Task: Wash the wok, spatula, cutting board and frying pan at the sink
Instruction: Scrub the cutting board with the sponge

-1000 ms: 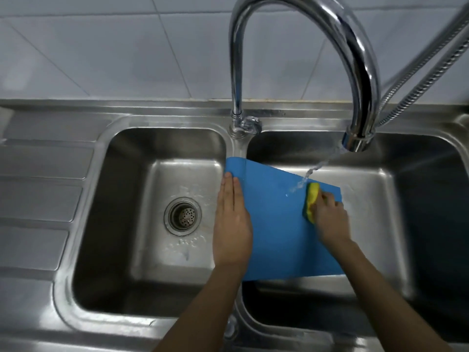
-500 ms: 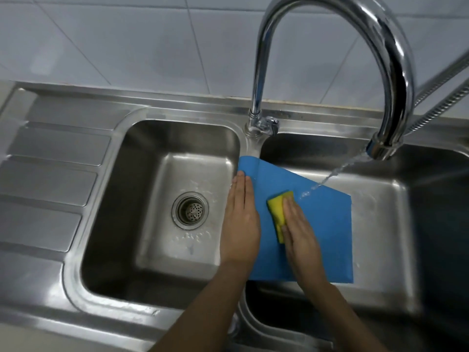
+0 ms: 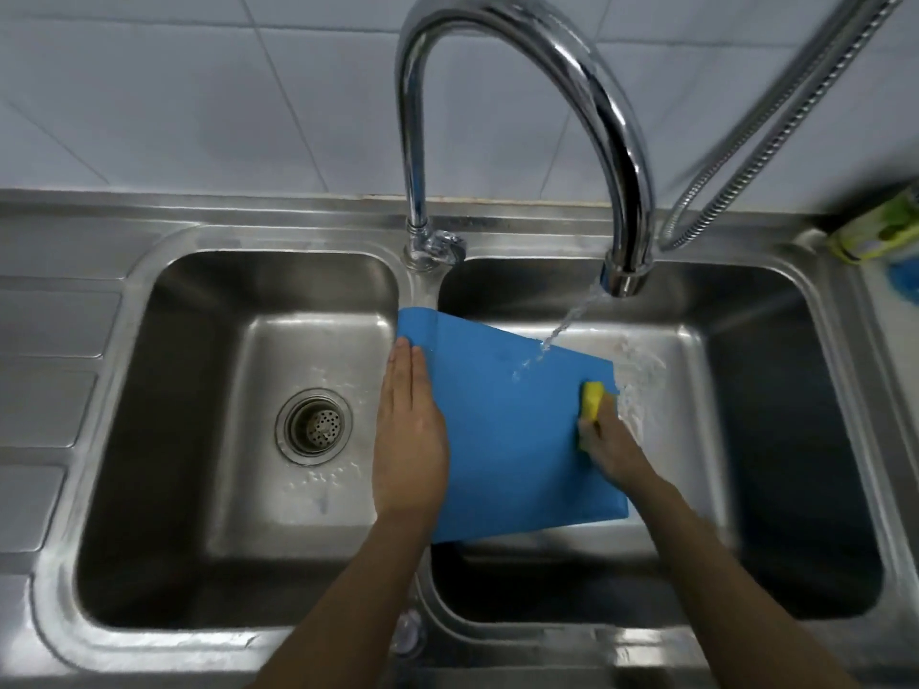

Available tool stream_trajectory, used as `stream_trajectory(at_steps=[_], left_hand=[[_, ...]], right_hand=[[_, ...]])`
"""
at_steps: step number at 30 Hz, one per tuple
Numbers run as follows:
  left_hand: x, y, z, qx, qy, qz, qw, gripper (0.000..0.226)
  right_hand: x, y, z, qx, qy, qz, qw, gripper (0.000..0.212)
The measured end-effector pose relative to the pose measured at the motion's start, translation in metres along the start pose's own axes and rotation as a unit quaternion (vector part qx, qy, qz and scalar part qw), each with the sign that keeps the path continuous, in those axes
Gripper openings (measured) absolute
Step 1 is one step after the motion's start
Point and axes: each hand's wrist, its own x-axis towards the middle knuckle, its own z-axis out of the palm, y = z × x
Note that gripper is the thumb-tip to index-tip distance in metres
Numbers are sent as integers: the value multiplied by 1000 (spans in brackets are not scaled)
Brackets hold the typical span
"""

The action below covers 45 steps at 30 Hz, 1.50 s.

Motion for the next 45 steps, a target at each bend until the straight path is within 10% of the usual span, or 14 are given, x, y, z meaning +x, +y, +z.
stream_trajectory(at_steps=[16,30,40,45], left_hand=[[1,-3,6,-18,11,2,1000,58],[1,3,0,-55,-3,-14,998,59],[-1,1,0,-66,15,7,998,53],[-1,9,-2,-75,16,-4,997,55]], right_hand=[[-21,-141,51,60,34,-307,949,58],[3,13,23,-65,151,132,977,49],[-51,-119,78,-33,265,-133,954,63],[-17,-69,70,-94,221,-75,968,68]])
